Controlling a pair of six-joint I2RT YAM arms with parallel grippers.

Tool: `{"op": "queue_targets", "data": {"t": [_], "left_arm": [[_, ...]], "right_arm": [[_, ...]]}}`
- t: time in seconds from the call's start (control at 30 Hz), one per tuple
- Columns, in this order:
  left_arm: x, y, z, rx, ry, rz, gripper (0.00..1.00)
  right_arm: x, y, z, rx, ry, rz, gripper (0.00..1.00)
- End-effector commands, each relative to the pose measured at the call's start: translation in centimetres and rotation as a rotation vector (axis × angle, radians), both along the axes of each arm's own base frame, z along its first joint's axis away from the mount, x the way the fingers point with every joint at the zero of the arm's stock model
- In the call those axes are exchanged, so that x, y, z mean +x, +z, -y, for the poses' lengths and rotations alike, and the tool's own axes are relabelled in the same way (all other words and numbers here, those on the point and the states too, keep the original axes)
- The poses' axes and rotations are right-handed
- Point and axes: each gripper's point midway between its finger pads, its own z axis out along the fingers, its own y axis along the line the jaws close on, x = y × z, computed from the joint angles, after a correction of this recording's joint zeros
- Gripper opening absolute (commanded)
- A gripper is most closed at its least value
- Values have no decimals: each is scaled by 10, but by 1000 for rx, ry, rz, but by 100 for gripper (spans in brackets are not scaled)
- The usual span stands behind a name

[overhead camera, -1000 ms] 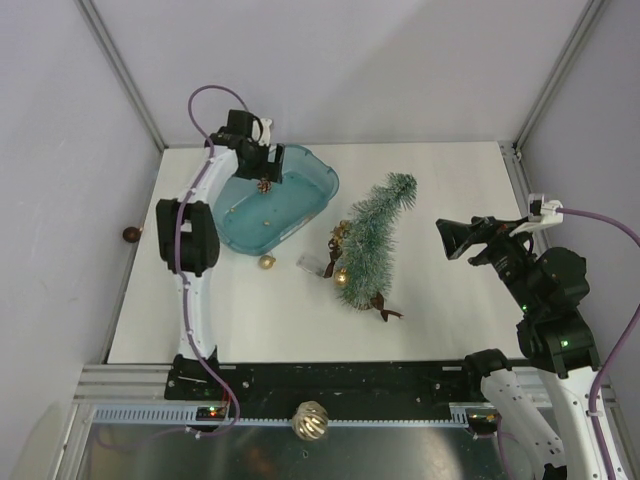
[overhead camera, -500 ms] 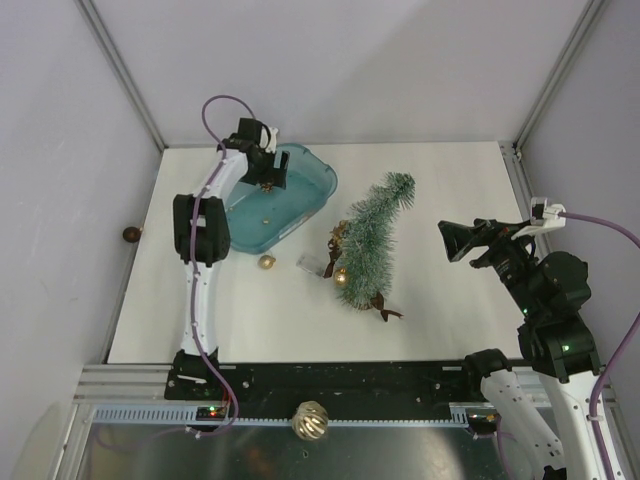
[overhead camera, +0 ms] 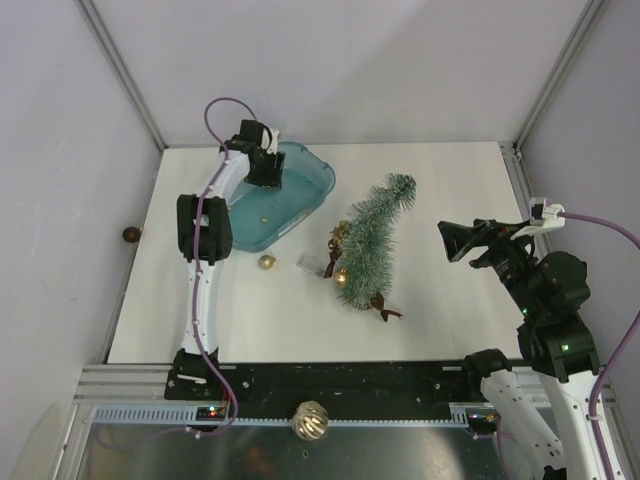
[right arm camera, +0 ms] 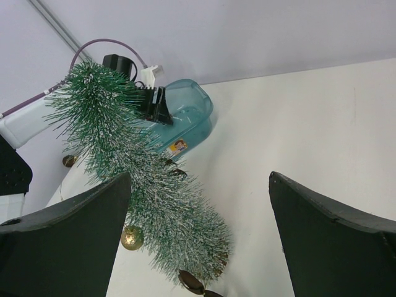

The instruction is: Decorate the small christmas tree

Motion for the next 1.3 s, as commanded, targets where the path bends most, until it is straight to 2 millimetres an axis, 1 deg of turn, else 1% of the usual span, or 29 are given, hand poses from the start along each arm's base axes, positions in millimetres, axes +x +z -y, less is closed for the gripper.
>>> {"op": "queue_targets", "data": {"t": [0.0, 0.1, 0.23, 0.27, 0.33, 0.4, 0.47, 0.53, 0.57, 0.6, 0.73, 0.77, 0.8, 0.83, 0.87, 0.9, 0.93, 0.97, 1.0, 1.03, 1.13, 1.2, 1.27], "left_arm": [[16, 31, 7, -24, -31, 92, 63], [16, 30, 8, -18, -44, 92, 57], [13, 31, 13, -17, -81, 95, 44], [12, 31, 14, -21, -90, 94, 39], [10, 35, 17, -36, -109, 96, 32], [7, 43, 22, -52, -130, 105, 26], [3, 60, 30, -73, -161, 127, 23], [-7, 83, 38, -100, -196, 152, 19], [-14, 100, 42, -117, -217, 172, 19], [-21, 112, 46, -130, -234, 184, 18], [-64, 180, 61, -195, -328, 267, 18], [-78, 200, 64, -206, -355, 298, 18], [-92, 210, 69, -216, -382, 311, 18], [-107, 231, 70, -219, -408, 351, 18], [-121, 242, 74, -223, -436, 371, 19], [-137, 263, 75, -220, -466, 420, 19], [-157, 282, 79, -217, -504, 468, 19], [-172, 295, 81, -205, -543, 506, 20], [-194, 309, 86, -196, -587, 552, 20], [-210, 318, 89, -176, -632, 592, 20], [-270, 345, 107, -120, -777, 725, 21], [-304, 364, 117, -109, -848, 805, 22], [-330, 381, 125, -120, -898, 868, 22]], "right_arm": [[0, 2, 1, -4, -5, 11, 97], [0, 1, 0, 0, -3, 8, 97], [1, 1, 0, 1, -1, 6, 97], [1, 1, 0, 2, 0, 6, 98], [1, 1, 0, 3, -1, 5, 97], [1, 2, 0, 4, -1, 6, 97], [1, 2, 0, 3, -2, 8, 97], [1, 2, 0, 2, -3, 8, 98], [1, 3, 0, 3, -2, 11, 97], [1, 4, -1, 3, 0, 16, 97], [0, 8, -2, 8, 7, 32, 98], [0, 9, -2, 10, 12, 36, 98], [0, 10, -3, 13, 16, 37, 98], [-1, 11, -4, 16, 22, 41, 98], [-1, 12, -5, 21, 27, 45, 98], [-2, 14, -6, 25, 32, 51, 98], [-3, 17, -7, 30, 37, 60, 98], [-4, 19, -7, 34, 41, 70, 98], [-5, 22, -8, 39, 44, 79, 98], [-7, 24, -9, 44, 52, 88, 98], [-12, 32, -13, 66, 83, 107, 98], [-16, 36, -16, 77, 102, 120, 98], [-20, 39, -18, 83, 120, 129, 98]]}}
